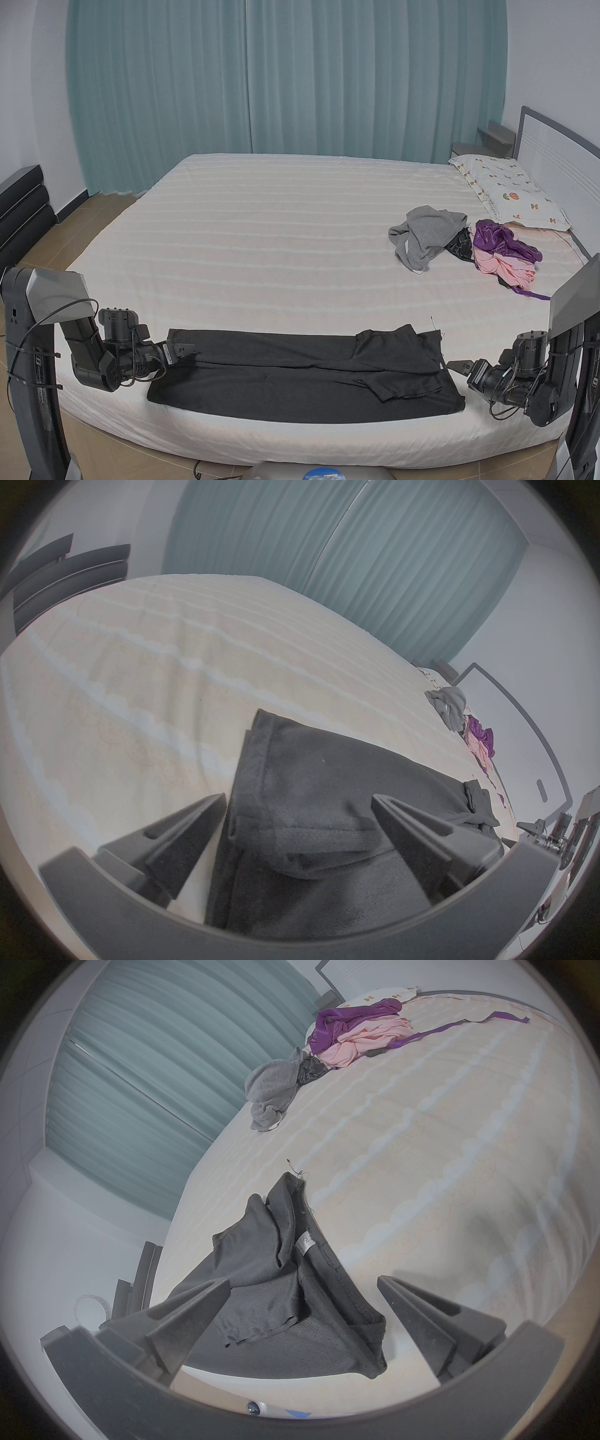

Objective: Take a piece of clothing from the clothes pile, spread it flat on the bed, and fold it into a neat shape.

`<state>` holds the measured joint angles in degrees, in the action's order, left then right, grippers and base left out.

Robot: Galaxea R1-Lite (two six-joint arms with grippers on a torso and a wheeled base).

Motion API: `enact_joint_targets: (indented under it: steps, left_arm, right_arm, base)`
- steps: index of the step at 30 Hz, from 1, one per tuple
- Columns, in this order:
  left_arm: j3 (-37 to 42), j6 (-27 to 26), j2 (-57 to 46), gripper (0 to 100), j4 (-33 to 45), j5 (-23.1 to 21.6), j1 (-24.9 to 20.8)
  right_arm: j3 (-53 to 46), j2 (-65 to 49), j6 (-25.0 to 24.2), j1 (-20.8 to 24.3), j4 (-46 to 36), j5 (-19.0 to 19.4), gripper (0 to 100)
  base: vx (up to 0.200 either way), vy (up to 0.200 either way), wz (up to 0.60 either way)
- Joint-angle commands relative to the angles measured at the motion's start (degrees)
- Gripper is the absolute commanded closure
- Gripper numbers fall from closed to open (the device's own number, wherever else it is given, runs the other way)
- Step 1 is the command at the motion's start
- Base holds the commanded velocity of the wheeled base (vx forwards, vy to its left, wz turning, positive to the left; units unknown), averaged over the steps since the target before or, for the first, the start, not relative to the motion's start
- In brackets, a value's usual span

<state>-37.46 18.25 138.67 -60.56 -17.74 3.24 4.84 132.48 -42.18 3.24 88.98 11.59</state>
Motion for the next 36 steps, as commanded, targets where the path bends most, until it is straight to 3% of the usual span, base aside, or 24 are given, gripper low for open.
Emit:
enact_joint_targets:
  steps: [1, 12, 17, 19, 22, 26, 32, 36]
  left_arm:
    - [0.20, 0.03, 0.20, 100, 0.01, 0.07, -0.43]
    - [0.46, 0.30, 0.11, 100, -0.08, 0.07, -0.43]
    - [0.72, 1.17, 0.20, 100, -0.78, -0.02, -0.34]
    - [0.72, 1.44, 0.20, 100, -0.78, -0.02, -0.43]
    - [0.72, 1.44, 0.20, 100, -0.78, 0.07, -0.43]
    - [0.72, 1.44, 0.20, 100, -0.78, 0.07, -0.43]
    - [0.64, 1.35, 0.29, 100, -0.78, 0.60, -0.78]
    - [0.64, 1.35, 0.29, 100, -0.78, 0.69, -0.78]
  right_arm:
    - [-0.01, 0.42, -0.01, 0.01, 0.76, 0.01, 0]
    - [-0.09, 0.59, -0.10, -0.08, 0.76, 0.80, 0]
    - [0.26, 1.21, -0.27, -2.36, 0.76, 2.73, 0]
    - [0.70, 1.03, -1.06, -2.98, 0.76, 3.52, 0]
    - [2.37, 0.68, -6.51, -4.12, 0.85, 5.19, 0]
    - [4.30, 0.94, -7.92, -6.32, 0.76, 5.98, 0]
    - [5.44, 1.56, -9.68, -7.90, 0.85, 9.76, 0]
    - [6.06, 1.29, -12.14, -8.16, 0.85, 10.12, 0]
  base:
    - [0.000, 0.000, 0.00]
    - [0.000, 0.000, 0.00]
    - [0.000, 0.000, 0.00]
    - [0.000, 0.000, 0.00]
    - [0.000, 0.000, 0.00]
    - [0.000, 0.000, 0.00]
    - [-0.200, 0.000, 0.00]
    - [-0.150, 0.000, 0.00]
